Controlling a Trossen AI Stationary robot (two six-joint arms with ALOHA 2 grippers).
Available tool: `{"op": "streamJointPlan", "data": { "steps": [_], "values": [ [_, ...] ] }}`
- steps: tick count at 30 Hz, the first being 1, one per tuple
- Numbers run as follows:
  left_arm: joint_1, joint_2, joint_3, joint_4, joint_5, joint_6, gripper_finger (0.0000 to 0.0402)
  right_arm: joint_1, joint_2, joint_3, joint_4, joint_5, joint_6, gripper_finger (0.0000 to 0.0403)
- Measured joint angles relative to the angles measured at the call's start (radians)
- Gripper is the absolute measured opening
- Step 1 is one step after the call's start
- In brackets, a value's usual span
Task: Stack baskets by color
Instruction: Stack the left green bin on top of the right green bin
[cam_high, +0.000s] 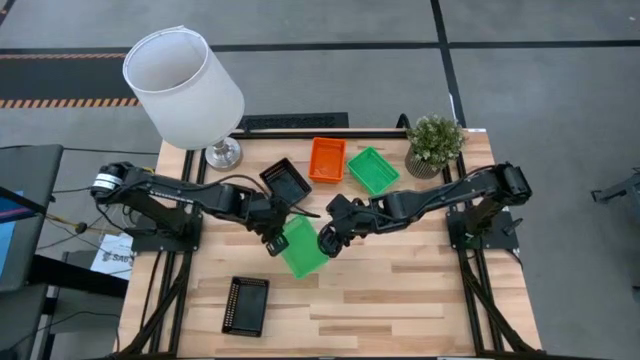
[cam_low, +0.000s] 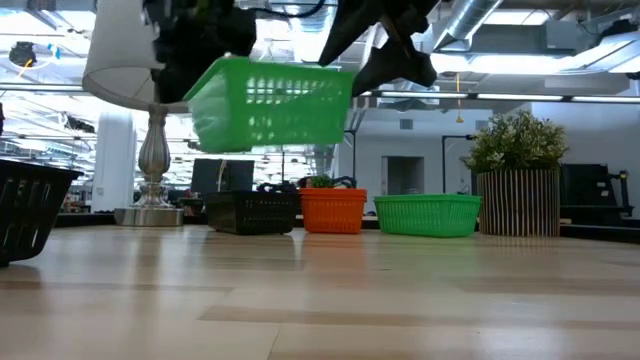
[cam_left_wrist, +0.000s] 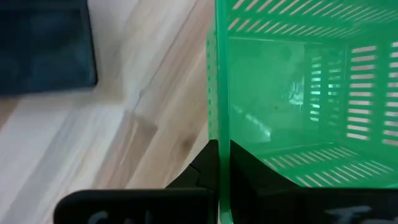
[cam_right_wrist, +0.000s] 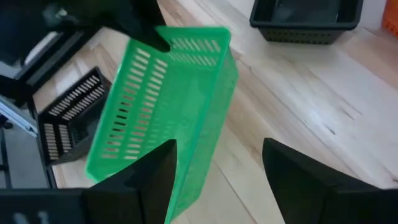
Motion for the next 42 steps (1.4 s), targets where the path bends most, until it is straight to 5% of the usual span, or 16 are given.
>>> {"op": "streamJointPlan", "data": {
  "steps": [20, 25, 33, 42],
  "values": [
    [0.0, 0.044, 0.103, 0.022, 0.003, 0.046, 0.0, 0.016, 0.001, 0.0, -0.133, 0.0, 0.03, 0.024],
    [0.0, 0.044, 0.103, 0.061, 0.008, 0.069, 0.0, 0.018, 0.001, 0.0, -0.133, -0.024, 0.022, 0.0181],
    [0.0, 0.044, 0.103, 0.096, 0.031, 0.107, 0.0, 0.031, 0.001, 0.0, -0.126, -0.023, 0.007, 0.0016],
    [-0.001, 0.044, 0.101, 0.15, 0.047, 0.197, 0.0038, 0.028, 0.0, 0.0, -0.13, -0.041, 0.032, 0.0009]
  ]
}}
